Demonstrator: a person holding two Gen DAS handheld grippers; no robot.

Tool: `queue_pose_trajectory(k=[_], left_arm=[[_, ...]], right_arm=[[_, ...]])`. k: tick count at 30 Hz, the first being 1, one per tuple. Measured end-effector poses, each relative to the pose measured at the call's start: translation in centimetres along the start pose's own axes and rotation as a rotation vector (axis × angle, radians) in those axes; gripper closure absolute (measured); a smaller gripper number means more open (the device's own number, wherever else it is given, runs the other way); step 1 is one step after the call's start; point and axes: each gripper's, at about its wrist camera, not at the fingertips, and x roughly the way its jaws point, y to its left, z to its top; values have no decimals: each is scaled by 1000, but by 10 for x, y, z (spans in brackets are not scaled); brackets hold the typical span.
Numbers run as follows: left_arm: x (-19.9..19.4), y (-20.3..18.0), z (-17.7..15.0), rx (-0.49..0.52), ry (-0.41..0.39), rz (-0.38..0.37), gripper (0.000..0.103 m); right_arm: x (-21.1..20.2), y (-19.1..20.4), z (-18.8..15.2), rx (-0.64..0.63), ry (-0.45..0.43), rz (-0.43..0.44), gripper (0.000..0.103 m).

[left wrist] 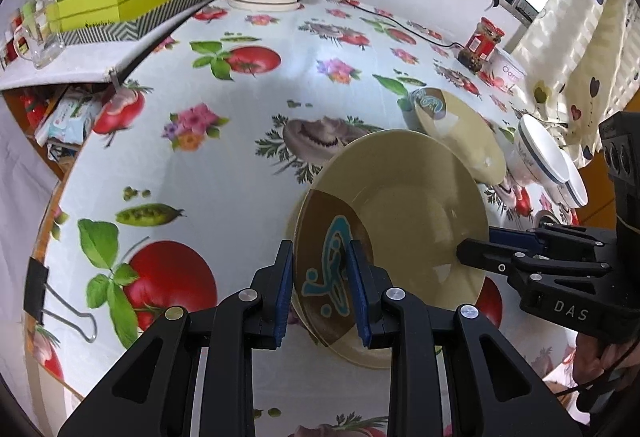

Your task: Organize plates and bowls

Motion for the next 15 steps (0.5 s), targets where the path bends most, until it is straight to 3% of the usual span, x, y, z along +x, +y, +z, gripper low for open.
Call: queue_pose_trajectory(k=[15], left_arm=[[11, -1, 1, 27, 16, 33, 76]], right_arm=[[12, 8, 3, -80, -19, -91, 74]])
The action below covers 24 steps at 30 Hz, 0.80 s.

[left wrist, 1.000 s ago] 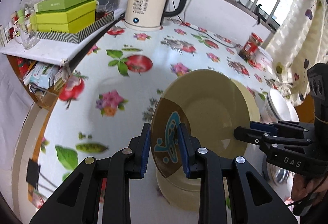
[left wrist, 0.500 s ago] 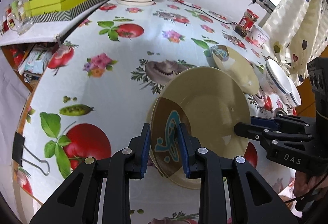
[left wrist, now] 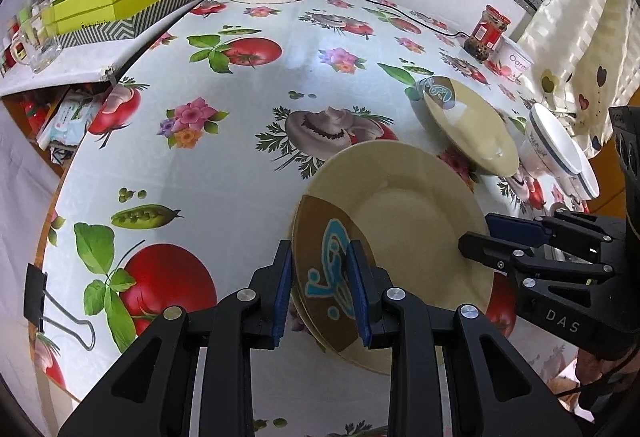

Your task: Organize plates and bowls

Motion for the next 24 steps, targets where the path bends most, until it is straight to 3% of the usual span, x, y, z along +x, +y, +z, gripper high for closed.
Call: queue_pose_trajectory(k=[21, 24], left_arm=[[-2, 10, 3, -32, -40, -37, 73], [-1, 8, 2, -27, -40, -30, 73]], right_arm=[[-13, -9, -3, 39, -66, 54, 72], [-10, -10, -5, 43, -63, 61, 79]])
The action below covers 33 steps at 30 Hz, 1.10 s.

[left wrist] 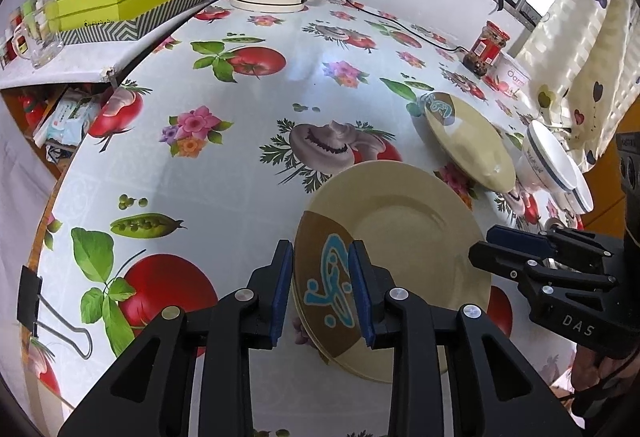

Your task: Organize plates and bowls

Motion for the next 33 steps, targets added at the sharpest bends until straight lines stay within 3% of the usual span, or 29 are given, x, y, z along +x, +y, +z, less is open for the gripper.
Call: queue_pose_trajectory(k=[15, 17, 24, 33], left_arm=[[-7, 4, -1, -12, -13, -12, 73], [-8, 7, 0, -21, -17, -10, 73], [-3, 10, -1, -46, 4, -13, 73], [3, 5, -2, -34, 23, -25, 73]], right_arm=[[-9, -5, -1, 32, -23, 21, 80], [-13, -9, -2, 51, -32, 28, 74], [-6, -19, -9, 110, 21, 58, 73], [5, -7, -9, 82, 47, 82, 72]])
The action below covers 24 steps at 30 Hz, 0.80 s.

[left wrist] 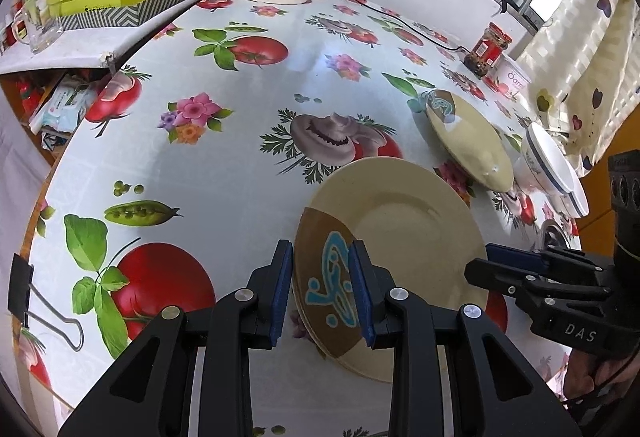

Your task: Organize plates and bowls

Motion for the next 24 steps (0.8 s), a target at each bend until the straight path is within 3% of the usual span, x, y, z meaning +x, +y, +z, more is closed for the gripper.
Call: queue_pose_trajectory(k=[5, 13, 17, 24], left_arm=[[-3, 0, 1, 0, -18, -4, 73], [-25, -1, 17, 5, -105, -16, 65], [-31, -11, 20, 29, -143, -32, 53], [-33, -30, 25, 73, -160, -26, 48]], right_arm=[[-6, -3, 1, 10, -23, 16, 72], [-54, -28, 3, 90, -171, -5, 72], [-66, -40, 0, 129, -206, -9, 57], [-76, -53, -8, 175, -227, -10, 47]])
